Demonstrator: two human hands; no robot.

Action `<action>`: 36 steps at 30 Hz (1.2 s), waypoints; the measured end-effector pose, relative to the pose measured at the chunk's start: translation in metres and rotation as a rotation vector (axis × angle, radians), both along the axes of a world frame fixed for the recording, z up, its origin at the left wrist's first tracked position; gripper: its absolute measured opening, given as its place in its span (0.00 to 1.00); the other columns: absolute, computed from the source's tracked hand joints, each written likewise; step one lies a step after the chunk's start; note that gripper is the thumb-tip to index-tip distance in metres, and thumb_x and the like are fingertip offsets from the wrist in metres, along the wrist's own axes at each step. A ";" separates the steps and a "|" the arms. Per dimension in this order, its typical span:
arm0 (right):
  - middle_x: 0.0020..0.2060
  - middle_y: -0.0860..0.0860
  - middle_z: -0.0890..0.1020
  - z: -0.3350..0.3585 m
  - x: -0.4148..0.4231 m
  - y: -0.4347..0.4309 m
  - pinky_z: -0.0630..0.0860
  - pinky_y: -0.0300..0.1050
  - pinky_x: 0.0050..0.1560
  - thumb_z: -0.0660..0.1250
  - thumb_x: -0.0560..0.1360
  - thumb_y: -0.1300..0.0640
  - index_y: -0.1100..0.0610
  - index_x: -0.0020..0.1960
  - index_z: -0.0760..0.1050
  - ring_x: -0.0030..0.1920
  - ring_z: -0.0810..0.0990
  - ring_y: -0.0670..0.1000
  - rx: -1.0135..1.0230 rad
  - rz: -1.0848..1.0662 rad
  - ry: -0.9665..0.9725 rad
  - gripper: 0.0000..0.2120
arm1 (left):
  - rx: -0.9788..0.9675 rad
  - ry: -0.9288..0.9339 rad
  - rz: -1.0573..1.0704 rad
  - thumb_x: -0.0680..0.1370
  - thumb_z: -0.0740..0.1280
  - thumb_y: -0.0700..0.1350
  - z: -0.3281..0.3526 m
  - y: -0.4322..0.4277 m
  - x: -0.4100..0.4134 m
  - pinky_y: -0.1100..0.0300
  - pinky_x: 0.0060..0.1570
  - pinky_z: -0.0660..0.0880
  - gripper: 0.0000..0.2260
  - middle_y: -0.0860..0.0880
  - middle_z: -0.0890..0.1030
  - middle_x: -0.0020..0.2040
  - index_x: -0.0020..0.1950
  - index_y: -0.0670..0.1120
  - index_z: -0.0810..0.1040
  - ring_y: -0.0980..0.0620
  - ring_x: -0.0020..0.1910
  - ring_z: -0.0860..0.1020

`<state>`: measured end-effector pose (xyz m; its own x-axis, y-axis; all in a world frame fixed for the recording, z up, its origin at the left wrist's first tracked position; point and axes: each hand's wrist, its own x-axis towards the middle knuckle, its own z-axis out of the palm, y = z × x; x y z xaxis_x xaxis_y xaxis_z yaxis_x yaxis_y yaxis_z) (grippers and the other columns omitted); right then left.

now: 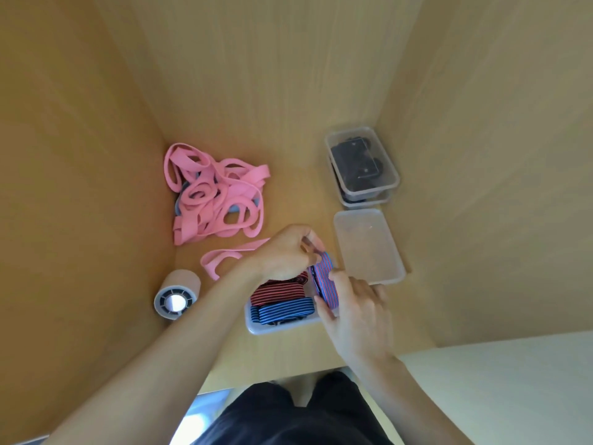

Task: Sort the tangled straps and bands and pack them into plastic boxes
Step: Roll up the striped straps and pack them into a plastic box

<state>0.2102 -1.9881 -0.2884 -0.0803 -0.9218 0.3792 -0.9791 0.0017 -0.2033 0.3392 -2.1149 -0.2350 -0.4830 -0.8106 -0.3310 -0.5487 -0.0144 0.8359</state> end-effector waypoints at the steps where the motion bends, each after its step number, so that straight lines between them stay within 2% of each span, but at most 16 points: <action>1: 0.33 0.51 0.80 -0.002 0.001 0.000 0.73 0.52 0.39 0.79 0.67 0.50 0.56 0.54 0.77 0.36 0.80 0.57 -0.001 -0.004 0.015 0.20 | -0.014 -0.011 -0.003 0.77 0.69 0.33 -0.003 0.000 0.000 0.65 0.49 0.74 0.11 0.48 0.80 0.48 0.43 0.49 0.77 0.52 0.47 0.77; 3: 0.31 0.51 0.79 -0.004 0.003 0.000 0.73 0.52 0.38 0.80 0.66 0.50 0.56 0.51 0.78 0.36 0.79 0.58 -0.005 -0.021 0.037 0.19 | -0.018 -0.024 -0.002 0.78 0.69 0.34 -0.008 0.002 0.001 0.63 0.49 0.74 0.10 0.50 0.79 0.45 0.43 0.49 0.76 0.53 0.45 0.76; 6: 0.30 0.51 0.78 -0.005 0.006 -0.001 0.69 0.52 0.39 0.80 0.65 0.50 0.56 0.46 0.77 0.37 0.77 0.58 -0.002 -0.046 0.065 0.17 | -0.040 -0.047 -0.003 0.79 0.67 0.35 -0.013 0.005 -0.001 0.72 0.41 0.70 0.07 0.51 0.79 0.43 0.46 0.47 0.78 0.55 0.41 0.75; 9: 0.30 0.50 0.77 -0.006 0.007 0.000 0.66 0.52 0.39 0.79 0.65 0.50 0.55 0.44 0.75 0.37 0.76 0.58 0.008 -0.050 0.076 0.16 | -0.098 -0.062 0.005 0.79 0.68 0.36 -0.017 0.008 -0.003 0.74 0.41 0.70 0.06 0.48 0.82 0.46 0.46 0.46 0.79 0.53 0.43 0.78; 11: 0.30 0.50 0.77 -0.004 0.008 -0.001 0.70 0.51 0.38 0.80 0.65 0.51 0.55 0.43 0.75 0.36 0.76 0.57 0.029 -0.052 0.074 0.16 | -0.126 -0.050 0.014 0.79 0.68 0.36 -0.020 0.010 -0.004 0.69 0.46 0.73 0.06 0.46 0.84 0.48 0.46 0.46 0.80 0.50 0.47 0.81; 13: 0.30 0.51 0.76 -0.001 0.010 -0.003 0.72 0.51 0.38 0.80 0.64 0.52 0.56 0.43 0.75 0.36 0.76 0.58 0.065 -0.061 0.080 0.17 | -0.161 -0.033 0.028 0.78 0.69 0.36 -0.023 0.013 -0.004 0.61 0.53 0.76 0.07 0.49 0.83 0.46 0.45 0.47 0.81 0.50 0.48 0.82; 16: 0.31 0.52 0.78 0.003 0.014 -0.006 0.73 0.51 0.38 0.81 0.62 0.52 0.56 0.47 0.78 0.37 0.77 0.58 0.151 -0.083 0.119 0.18 | -0.228 -0.014 0.052 0.77 0.69 0.34 -0.029 0.018 -0.001 0.61 0.52 0.77 0.08 0.59 0.80 0.40 0.44 0.46 0.83 0.57 0.44 0.82; 17: 0.32 0.52 0.78 0.004 0.015 -0.007 0.73 0.51 0.38 0.81 0.61 0.52 0.56 0.48 0.79 0.38 0.78 0.58 0.175 -0.090 0.131 0.19 | -0.243 -0.008 0.059 0.77 0.69 0.34 -0.031 0.020 0.000 0.60 0.52 0.78 0.08 0.60 0.80 0.40 0.44 0.46 0.84 0.58 0.43 0.83; 21: 0.33 0.53 0.79 0.007 0.018 -0.010 0.73 0.52 0.38 0.82 0.60 0.52 0.56 0.47 0.79 0.38 0.78 0.58 0.212 -0.096 0.153 0.20 | -0.323 -0.028 0.052 0.77 0.70 0.36 -0.040 0.023 0.002 0.53 0.51 0.79 0.07 0.51 0.85 0.44 0.46 0.47 0.86 0.52 0.46 0.84; 26: 0.33 0.53 0.78 0.008 0.018 -0.008 0.73 0.52 0.38 0.83 0.59 0.53 0.56 0.47 0.80 0.38 0.78 0.58 0.212 -0.096 0.155 0.20 | -0.563 -0.129 0.017 0.76 0.70 0.39 -0.042 0.032 0.002 0.52 0.47 0.78 0.07 0.55 0.85 0.48 0.47 0.50 0.86 0.50 0.50 0.82; 31: 0.34 0.53 0.78 0.008 0.019 -0.009 0.72 0.51 0.37 0.82 0.60 0.53 0.56 0.47 0.80 0.38 0.78 0.58 0.202 -0.094 0.169 0.19 | -0.534 -0.088 0.005 0.80 0.67 0.41 -0.046 0.034 0.007 0.49 0.48 0.77 0.07 0.50 0.81 0.50 0.52 0.48 0.85 0.46 0.48 0.80; 34: 0.34 0.53 0.77 0.007 0.019 -0.006 0.73 0.52 0.37 0.82 0.61 0.54 0.56 0.45 0.79 0.39 0.77 0.58 0.181 -0.092 0.149 0.17 | -0.540 -0.125 -0.052 0.80 0.64 0.42 -0.047 0.042 0.012 0.56 0.52 0.75 0.11 0.50 0.84 0.55 0.60 0.51 0.82 0.46 0.51 0.81; 36: 0.36 0.53 0.77 0.005 0.019 -0.003 0.73 0.52 0.37 0.80 0.63 0.55 0.56 0.44 0.78 0.40 0.77 0.58 0.160 -0.092 0.117 0.15 | -0.549 -0.117 -0.057 0.78 0.65 0.38 -0.049 0.049 0.016 0.62 0.50 0.71 0.15 0.51 0.84 0.57 0.63 0.49 0.80 0.48 0.53 0.80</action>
<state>0.2293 -1.9914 -0.2836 -0.1308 -0.9618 0.2407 -0.9903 0.1152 -0.0778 0.3555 -2.0655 -0.2841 -0.5162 -0.8529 0.0777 -0.6257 0.4375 0.6459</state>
